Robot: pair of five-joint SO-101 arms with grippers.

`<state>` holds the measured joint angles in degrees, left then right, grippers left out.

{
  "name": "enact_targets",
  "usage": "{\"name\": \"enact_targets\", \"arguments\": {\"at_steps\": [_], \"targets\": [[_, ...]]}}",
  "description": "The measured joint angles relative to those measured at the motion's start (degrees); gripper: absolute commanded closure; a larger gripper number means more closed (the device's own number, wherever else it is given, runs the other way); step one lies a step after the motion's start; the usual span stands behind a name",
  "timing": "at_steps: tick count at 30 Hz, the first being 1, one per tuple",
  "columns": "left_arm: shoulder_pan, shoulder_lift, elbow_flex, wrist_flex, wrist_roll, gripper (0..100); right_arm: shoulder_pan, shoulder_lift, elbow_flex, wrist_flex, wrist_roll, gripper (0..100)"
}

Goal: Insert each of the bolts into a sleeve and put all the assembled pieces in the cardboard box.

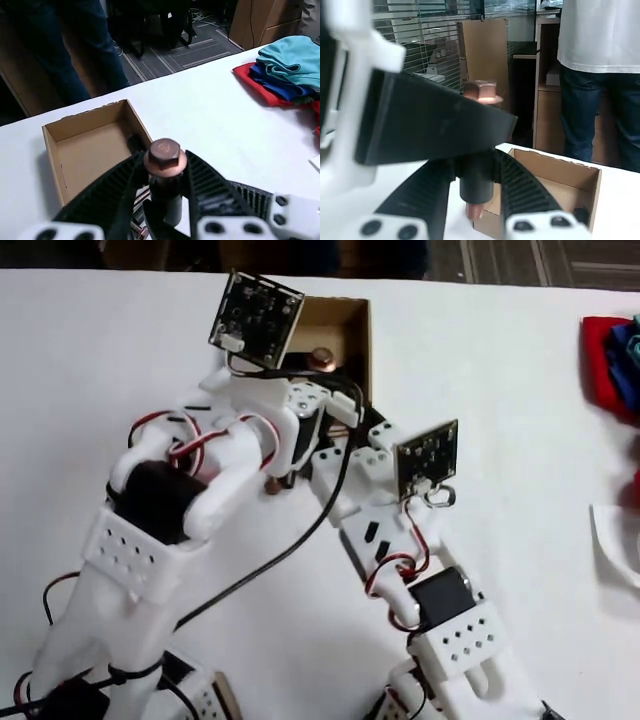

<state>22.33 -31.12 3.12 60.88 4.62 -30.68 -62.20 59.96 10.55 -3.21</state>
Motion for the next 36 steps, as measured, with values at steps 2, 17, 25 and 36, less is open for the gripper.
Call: {"name": "enact_targets", "arguments": {"at_steps": [2,17,25,36], "targets": [[0.0,-0.9,0.1,0.0,0.1,87,-0.2,0.0,0.0,0.0,0.0,97.7],[-0.1,-7.2,0.0,4.0,-0.1,87,-0.1,0.1,0.4,0.4,0.0,97.7],[-13.8,-7.2,0.1,4.0,-6.8,92,3.0,1.1,1.7,3.2,0.0,97.8],[-32.8,-7.2,35.1,-9.7,-10.7,92,9.2,42.1,-23.5,19.6,0.0,97.8]]}}
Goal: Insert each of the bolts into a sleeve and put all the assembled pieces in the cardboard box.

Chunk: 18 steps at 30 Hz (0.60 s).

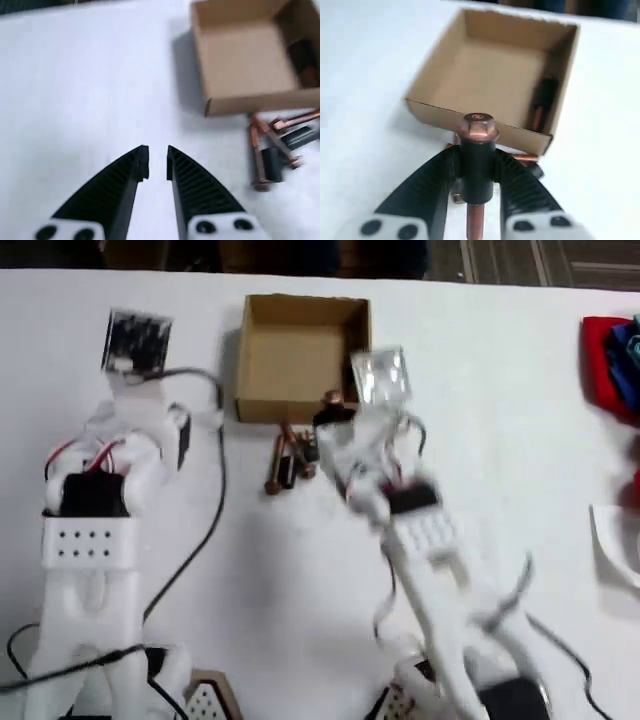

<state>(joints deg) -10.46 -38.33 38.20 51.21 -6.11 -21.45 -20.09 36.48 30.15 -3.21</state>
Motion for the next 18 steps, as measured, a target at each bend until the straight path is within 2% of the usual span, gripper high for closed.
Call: {"name": "enact_targets", "arguments": {"at_steps": [3,9,14,18], "targets": [[-3.3,0.0,11.6,-10.4,0.0,92,2.7,15.2,-18.8,10.6,0.0,97.8],[-4.2,0.0,27.5,-27.6,0.0,92,4.0,41.0,-61.7,30.1,0.0,97.8],[-4.3,0.0,30.2,-31.3,0.0,92,4.0,61.1,-95.3,35.0,0.0,97.8],[-4.1,0.0,30.9,-31.6,0.0,92,3.9,75.4,-112.4,35.3,0.0,97.8]]}}
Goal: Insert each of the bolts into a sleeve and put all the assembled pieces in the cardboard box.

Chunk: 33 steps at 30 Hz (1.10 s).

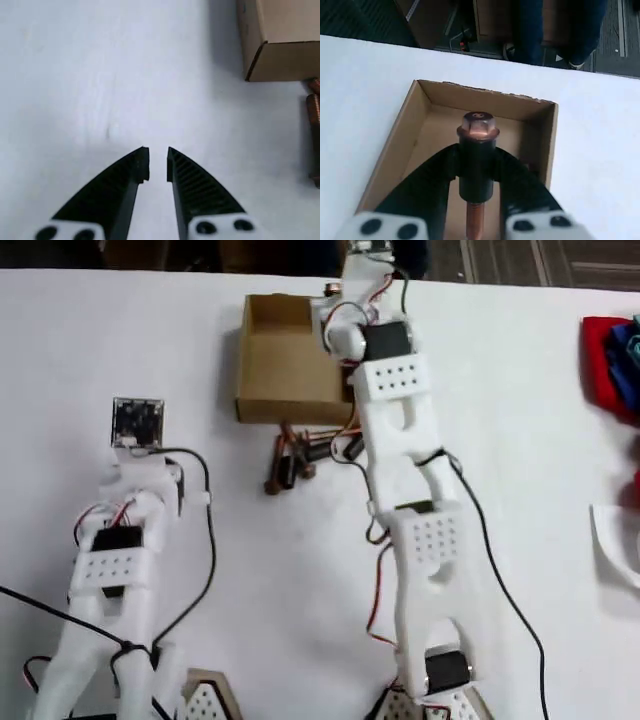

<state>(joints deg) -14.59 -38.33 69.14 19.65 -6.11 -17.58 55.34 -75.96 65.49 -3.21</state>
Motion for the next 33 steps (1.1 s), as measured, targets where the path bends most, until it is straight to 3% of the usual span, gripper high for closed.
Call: {"name": "enact_targets", "arguments": {"at_steps": [6,33], "targets": [[-0.2,0.0,3.8,-3.4,0.0,92,0.0,10.5,-5.9,0.0,0.0,97.8],[-0.1,0.0,4.9,-7.3,-0.1,92,0.0,20.8,-6.5,-3.3,0.0,97.8]]}}
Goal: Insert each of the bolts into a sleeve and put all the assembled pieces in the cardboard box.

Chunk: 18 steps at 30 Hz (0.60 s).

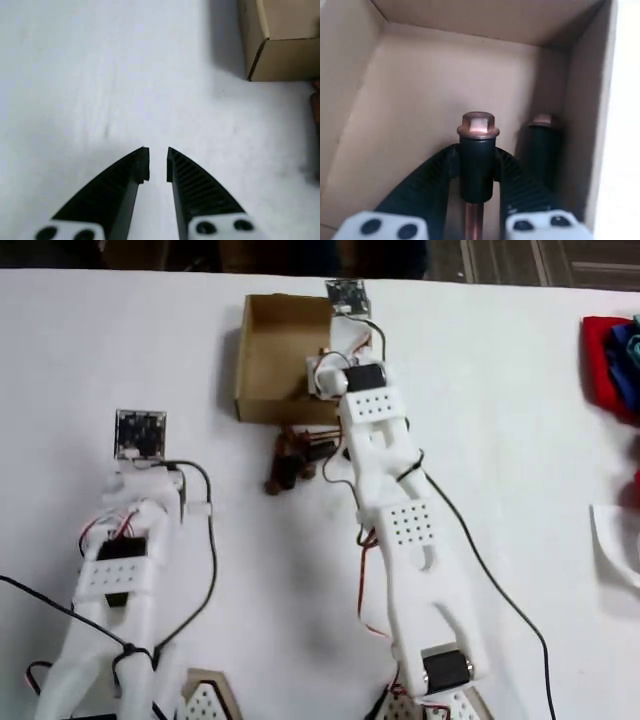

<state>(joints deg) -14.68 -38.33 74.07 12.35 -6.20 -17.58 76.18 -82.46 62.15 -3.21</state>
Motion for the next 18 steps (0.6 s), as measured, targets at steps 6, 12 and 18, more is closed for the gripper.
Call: {"name": "enact_targets", "arguments": {"at_steps": [6,12,18], "targets": [[0.0,0.0,0.0,0.0,0.0,92,0.0,1.4,-0.3,-0.4,0.0,97.4],[0.0,0.0,0.0,0.0,0.0,92,0.0,1.6,-0.3,-0.4,0.0,86.3],[0.0,0.0,0.0,0.0,0.0,92,0.2,1.5,-2.1,-0.4,0.0,90.2]]}}
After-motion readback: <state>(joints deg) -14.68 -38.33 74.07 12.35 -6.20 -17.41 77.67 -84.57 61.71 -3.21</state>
